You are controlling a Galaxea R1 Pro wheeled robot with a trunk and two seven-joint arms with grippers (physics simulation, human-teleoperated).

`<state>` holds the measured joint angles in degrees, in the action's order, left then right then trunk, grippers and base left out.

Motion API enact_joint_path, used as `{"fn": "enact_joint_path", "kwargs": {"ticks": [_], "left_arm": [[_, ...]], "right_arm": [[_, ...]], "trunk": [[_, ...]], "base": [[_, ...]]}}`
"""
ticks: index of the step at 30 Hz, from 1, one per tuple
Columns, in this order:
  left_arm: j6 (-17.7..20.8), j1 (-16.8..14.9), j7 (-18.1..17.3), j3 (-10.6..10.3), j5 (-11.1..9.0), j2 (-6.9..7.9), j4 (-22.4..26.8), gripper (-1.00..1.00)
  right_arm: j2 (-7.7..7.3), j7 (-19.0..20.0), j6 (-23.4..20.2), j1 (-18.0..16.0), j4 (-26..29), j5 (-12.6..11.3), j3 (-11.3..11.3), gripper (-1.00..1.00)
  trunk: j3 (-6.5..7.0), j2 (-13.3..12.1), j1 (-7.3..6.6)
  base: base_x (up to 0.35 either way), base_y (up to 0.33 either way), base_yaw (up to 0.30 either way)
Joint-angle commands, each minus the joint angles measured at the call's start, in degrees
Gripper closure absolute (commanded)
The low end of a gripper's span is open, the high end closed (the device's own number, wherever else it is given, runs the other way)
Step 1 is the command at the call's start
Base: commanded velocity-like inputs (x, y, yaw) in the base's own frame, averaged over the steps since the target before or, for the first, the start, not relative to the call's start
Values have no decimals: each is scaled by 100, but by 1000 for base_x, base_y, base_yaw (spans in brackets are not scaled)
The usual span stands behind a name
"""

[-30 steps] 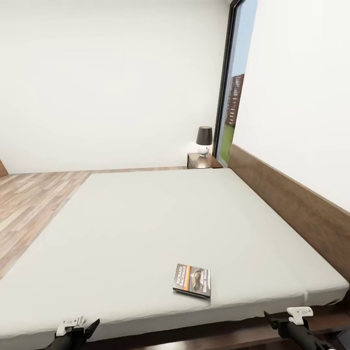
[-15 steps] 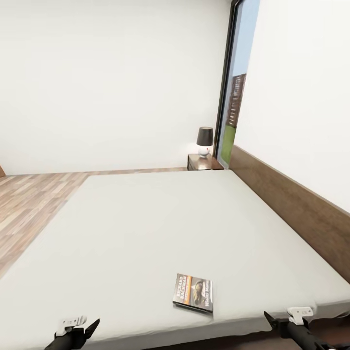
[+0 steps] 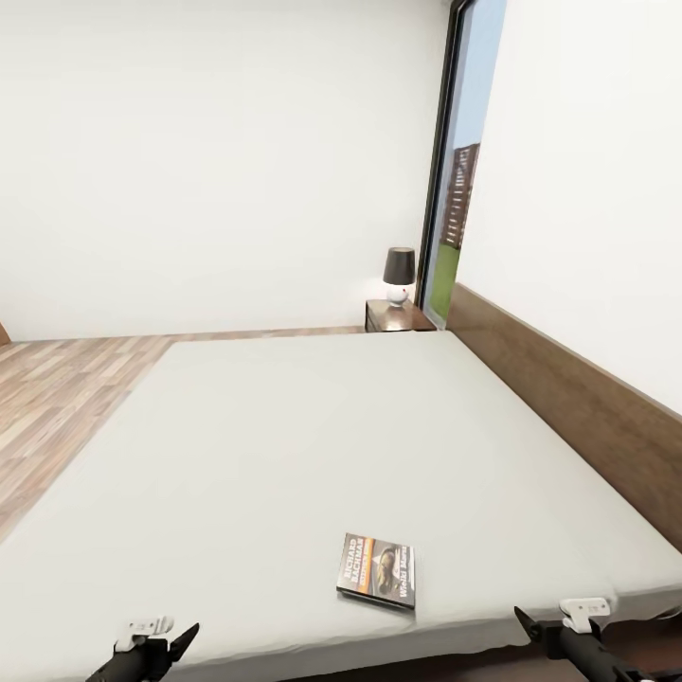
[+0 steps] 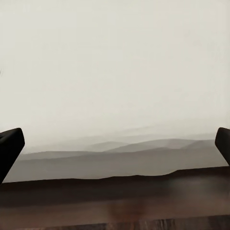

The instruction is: In the bedroom, move the book from the bed onto either nightstand, and place the two sandals side by side next to the bed.

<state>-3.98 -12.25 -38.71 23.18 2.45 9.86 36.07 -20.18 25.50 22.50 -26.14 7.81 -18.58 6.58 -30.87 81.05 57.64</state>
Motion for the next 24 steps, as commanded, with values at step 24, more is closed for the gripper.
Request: {"fn": "enact_joint_path", "kwargs": {"ticks": [24], "left_arm": [[3527, -2291, -767, -1964, 192, -866, 1486, -100]], "right_arm": [[-3, 8, 18, -5, -10, -60, 49, -100]], "trunk": [[-6, 3, 0]], "base": [[44, 0, 0]]}}
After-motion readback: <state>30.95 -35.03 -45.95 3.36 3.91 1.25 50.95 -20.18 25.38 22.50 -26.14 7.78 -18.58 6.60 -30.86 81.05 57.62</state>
